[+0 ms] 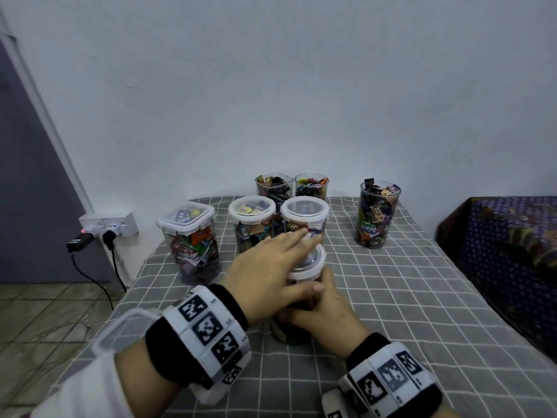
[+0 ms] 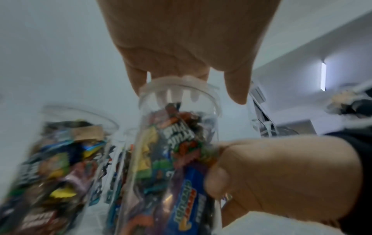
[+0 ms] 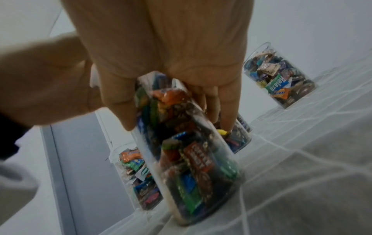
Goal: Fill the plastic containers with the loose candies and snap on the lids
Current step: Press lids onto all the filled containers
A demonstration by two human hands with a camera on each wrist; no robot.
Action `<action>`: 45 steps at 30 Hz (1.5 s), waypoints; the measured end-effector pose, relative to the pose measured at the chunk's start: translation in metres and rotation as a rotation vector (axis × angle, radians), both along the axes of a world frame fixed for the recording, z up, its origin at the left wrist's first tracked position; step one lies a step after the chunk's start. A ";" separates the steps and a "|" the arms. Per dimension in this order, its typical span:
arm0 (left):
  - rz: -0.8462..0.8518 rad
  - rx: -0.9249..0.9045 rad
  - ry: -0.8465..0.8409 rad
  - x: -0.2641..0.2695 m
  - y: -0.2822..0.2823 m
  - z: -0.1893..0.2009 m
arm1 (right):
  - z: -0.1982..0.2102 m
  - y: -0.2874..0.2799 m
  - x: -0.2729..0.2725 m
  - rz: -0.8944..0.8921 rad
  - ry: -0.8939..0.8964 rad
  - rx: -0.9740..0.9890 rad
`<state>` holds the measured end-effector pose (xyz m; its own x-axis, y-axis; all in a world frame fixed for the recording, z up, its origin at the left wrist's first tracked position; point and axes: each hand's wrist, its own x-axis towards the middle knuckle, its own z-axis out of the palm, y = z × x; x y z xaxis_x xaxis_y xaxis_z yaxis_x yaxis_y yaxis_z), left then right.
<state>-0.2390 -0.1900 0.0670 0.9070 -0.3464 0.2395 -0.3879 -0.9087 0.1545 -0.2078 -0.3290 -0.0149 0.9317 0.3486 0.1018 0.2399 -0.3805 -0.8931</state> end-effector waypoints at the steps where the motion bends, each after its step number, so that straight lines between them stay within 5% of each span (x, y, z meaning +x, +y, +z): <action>1: -0.011 -0.098 0.011 -0.002 0.008 0.000 | 0.002 -0.002 0.001 0.011 0.001 -0.019; 8: -0.004 -0.294 0.099 -0.005 0.053 -0.013 | 0.032 -0.017 0.019 -0.197 -0.052 0.137; 16: -0.026 -0.639 0.174 -0.004 0.051 -0.026 | 0.050 0.001 0.035 -0.127 -0.022 0.242; 27: -0.043 -0.681 0.000 0.000 0.047 -0.043 | 0.037 0.008 0.040 -0.114 -0.035 0.195; 45: 0.033 -1.032 0.176 0.002 0.030 -0.044 | 0.042 0.013 0.043 -0.048 -0.002 0.189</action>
